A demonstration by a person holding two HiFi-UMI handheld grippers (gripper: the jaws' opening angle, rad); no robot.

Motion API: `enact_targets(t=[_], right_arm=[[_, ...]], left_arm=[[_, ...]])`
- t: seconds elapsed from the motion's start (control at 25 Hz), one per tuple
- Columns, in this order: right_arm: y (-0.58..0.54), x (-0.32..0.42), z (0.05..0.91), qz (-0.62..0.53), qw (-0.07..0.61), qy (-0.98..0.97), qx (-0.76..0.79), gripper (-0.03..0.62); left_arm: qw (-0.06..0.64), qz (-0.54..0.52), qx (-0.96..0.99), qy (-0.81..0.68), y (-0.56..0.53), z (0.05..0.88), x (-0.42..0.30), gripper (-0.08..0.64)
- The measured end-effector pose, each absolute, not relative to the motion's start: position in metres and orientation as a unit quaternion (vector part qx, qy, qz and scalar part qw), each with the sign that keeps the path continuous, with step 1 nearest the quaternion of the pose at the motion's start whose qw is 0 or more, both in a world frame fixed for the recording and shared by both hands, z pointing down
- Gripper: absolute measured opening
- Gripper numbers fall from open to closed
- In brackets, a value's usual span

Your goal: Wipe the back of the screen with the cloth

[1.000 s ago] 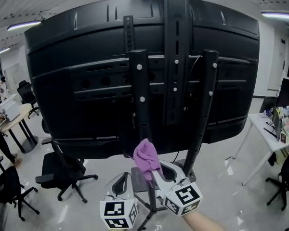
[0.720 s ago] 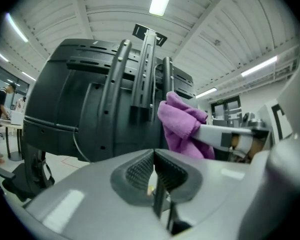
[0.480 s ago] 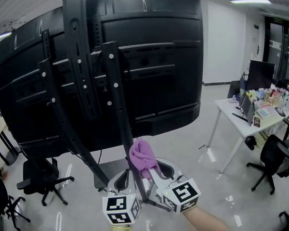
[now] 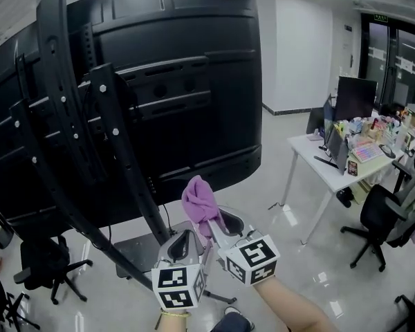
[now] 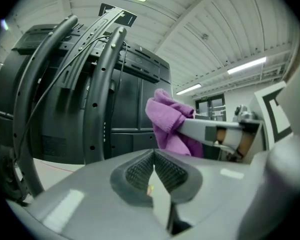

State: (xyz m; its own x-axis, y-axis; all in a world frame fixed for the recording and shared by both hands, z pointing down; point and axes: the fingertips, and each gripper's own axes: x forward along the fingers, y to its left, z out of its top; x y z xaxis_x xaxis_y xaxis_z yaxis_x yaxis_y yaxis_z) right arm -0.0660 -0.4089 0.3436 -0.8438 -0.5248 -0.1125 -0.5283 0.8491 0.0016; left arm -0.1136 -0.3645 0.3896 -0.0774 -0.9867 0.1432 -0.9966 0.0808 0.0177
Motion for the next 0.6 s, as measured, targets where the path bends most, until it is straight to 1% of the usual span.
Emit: enact_targets(t=[0.32, 0.6], right_arm=[[-0.49, -0.119, 0.327, 0.053, 0.044, 0.966, -0.25, 0.052], [-0.546, -0.154, 0.336, 0.049, 0.028, 0.975, -0.217, 0.054]], left_arm=[[0.063, 0.051, 0.656, -0.75, -0.427, 0.399, -0.129, 0.008], [0.069, 0.034, 0.623, -0.779, -0.483, 0.391, -0.159, 0.008]])
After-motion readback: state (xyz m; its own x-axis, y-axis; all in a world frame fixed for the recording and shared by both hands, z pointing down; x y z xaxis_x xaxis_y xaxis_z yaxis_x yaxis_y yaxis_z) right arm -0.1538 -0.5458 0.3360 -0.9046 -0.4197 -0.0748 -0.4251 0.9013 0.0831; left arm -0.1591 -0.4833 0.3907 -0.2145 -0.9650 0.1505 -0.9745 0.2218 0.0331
